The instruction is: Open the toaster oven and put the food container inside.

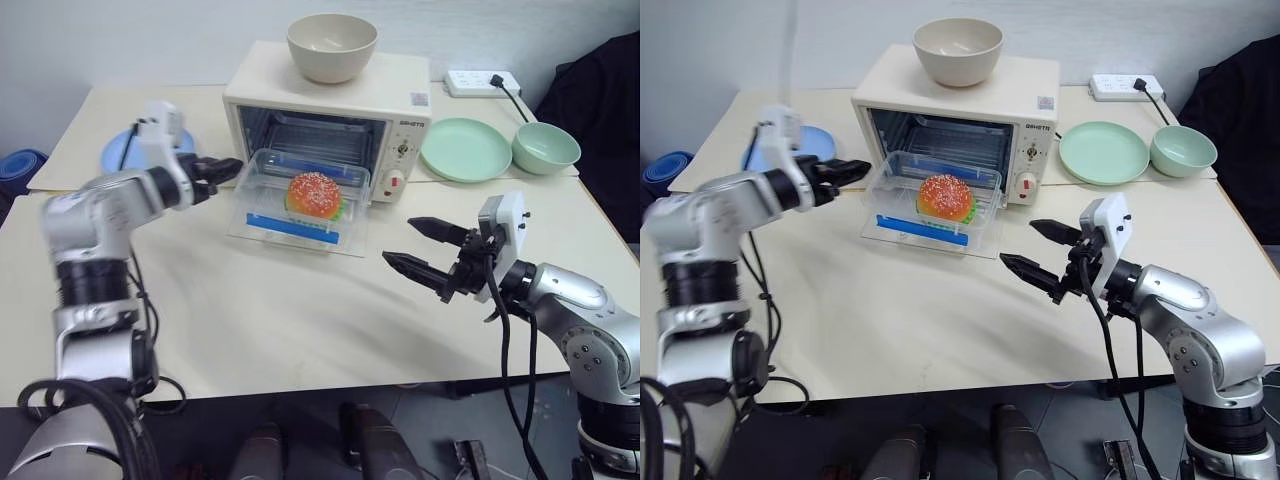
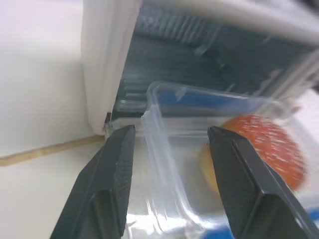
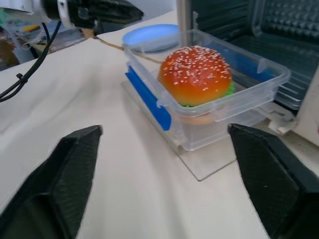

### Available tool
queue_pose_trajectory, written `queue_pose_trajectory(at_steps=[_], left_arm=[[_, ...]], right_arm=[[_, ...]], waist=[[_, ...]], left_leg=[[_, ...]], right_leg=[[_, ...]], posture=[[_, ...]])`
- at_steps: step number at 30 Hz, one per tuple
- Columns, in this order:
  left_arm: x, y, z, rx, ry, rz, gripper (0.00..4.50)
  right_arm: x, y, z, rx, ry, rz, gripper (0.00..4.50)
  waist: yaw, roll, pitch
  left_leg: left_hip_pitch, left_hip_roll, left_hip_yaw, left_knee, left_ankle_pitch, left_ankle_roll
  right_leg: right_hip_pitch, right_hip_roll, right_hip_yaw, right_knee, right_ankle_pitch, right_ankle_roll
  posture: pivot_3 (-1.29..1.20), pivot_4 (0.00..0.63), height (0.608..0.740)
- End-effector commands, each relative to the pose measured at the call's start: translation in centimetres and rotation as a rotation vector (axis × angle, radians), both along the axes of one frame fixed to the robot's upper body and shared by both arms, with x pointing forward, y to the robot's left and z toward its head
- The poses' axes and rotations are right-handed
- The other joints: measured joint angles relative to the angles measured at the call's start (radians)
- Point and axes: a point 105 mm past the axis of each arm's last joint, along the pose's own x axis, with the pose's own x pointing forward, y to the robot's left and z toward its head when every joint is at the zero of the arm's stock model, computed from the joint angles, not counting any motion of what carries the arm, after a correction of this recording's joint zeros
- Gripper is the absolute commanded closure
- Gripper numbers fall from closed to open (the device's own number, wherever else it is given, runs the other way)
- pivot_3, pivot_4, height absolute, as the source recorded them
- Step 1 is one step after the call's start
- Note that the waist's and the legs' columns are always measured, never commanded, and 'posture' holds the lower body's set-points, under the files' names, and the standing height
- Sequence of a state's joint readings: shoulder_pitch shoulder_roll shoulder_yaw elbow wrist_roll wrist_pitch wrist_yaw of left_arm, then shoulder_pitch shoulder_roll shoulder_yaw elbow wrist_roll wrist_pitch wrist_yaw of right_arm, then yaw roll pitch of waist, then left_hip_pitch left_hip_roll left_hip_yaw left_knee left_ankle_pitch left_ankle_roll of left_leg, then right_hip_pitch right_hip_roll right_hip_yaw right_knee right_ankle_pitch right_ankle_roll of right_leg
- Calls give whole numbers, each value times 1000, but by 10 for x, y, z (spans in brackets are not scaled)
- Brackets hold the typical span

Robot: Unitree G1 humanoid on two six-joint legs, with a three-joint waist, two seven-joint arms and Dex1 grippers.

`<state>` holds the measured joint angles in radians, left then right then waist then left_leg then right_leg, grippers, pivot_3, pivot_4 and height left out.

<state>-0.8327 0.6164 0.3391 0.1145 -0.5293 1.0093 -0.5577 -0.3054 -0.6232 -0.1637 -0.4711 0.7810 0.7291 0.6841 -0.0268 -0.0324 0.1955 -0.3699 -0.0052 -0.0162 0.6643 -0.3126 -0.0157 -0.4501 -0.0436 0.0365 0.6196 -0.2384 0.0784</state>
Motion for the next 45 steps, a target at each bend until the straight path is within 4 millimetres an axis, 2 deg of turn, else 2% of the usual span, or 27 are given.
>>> queue_pose_trajectory(at_steps=[1,4,6,9,12,17,22,30,35,38,40,42,45], left_arm=[[-49,-18,18,15,-130,-257,2939],[-74,-26,-2,137,-110,-378,3896],[-77,-28,-17,209,-81,-401,4481],[-68,-35,-38,286,-80,-410,4500],[-56,-44,-45,310,-93,-406,4500],[-32,-54,-72,436,-92,-367,4500],[-3,-63,-77,417,-94,-294,4500],[45,-84,-62,387,-156,-174,4500],[75,-86,-38,330,-211,-27,4500],[82,-83,-27,303,-235,10,4500],[80,-76,-21,293,-251,13,4500],[70,-69,-14,275,-274,-24,4500],[38,-54,1,254,-311,-124,4500]], right_arm=[[-9,11,5,1,-18,69,1626],[-11,24,-2,-12,3,125,2692],[-10,33,-5,-13,11,150,3358],[2,53,-14,-24,16,171,4449],[22,63,-21,-62,5,128,4449],[49,73,-31,-130,-35,59,4449],[79,78,-29,-159,-84,-40,4449],[129,76,-13,-160,-157,-232,4449],[161,69,5,-144,-213,-384,4449],[165,67,14,-109,-222,-383,4449],[161,63,20,-79,-234,-361,4449],[148,58,23,-39,-225,-310,4449],[110,47,20,-3,-193,-186,4449]], waist=[[0,0,0],[3,0,0],[4,0,0],[1,0,0],[1,0,0],[1,0,0],[-1,0,0],[-1,0,0],[-3,0,0],[-6,0,0],[-7,0,0],[-8,0,0],[-9,0,0]], left_leg=[[0,0,0,0,0,0],[1,0,-2,1,0,1],[1,-1,-2,1,0,1],[3,0,-1,1,1,1],[3,0,-1,1,1,2],[2,-1,0,0,1,2],[0,-1,0,1,0,2],[0,-1,1,1,0,2],[-1,-1,3,1,0,2],[-3,-1,3,0,1,2],[-5,0,5,-1,1,2],[-9,0,7,-1,1,1],[-15,1,6,0,2,0]], right_leg=[[0,0,0,-1,0,0],[3,-1,0,-5,0,-1],[4,-1,0,-5,-1,-1],[5,-1,0,-4,-1,-2],[5,0,-1,-3,-1,-2],[3,1,-2,-3,-1,-2],[2,1,-4,-1,0,-1],[1,1,-5,1,0,0],[-1,1,-4,1,1,1],[-4,1,-3,2,1,1],[-8,1,-2,3,1,1],[-13,1,-1,4,1,1],[-18,1,-1,3,1,1]], posture=[[0,150,740],[0,150,740],[0,150,740],[0,150,740],[0,150,740],[0,150,740],[0,150,740],[0,150,740],[0,150,740],[0,150,740],[0,150,740],[0,150,740],[0,150,740]])
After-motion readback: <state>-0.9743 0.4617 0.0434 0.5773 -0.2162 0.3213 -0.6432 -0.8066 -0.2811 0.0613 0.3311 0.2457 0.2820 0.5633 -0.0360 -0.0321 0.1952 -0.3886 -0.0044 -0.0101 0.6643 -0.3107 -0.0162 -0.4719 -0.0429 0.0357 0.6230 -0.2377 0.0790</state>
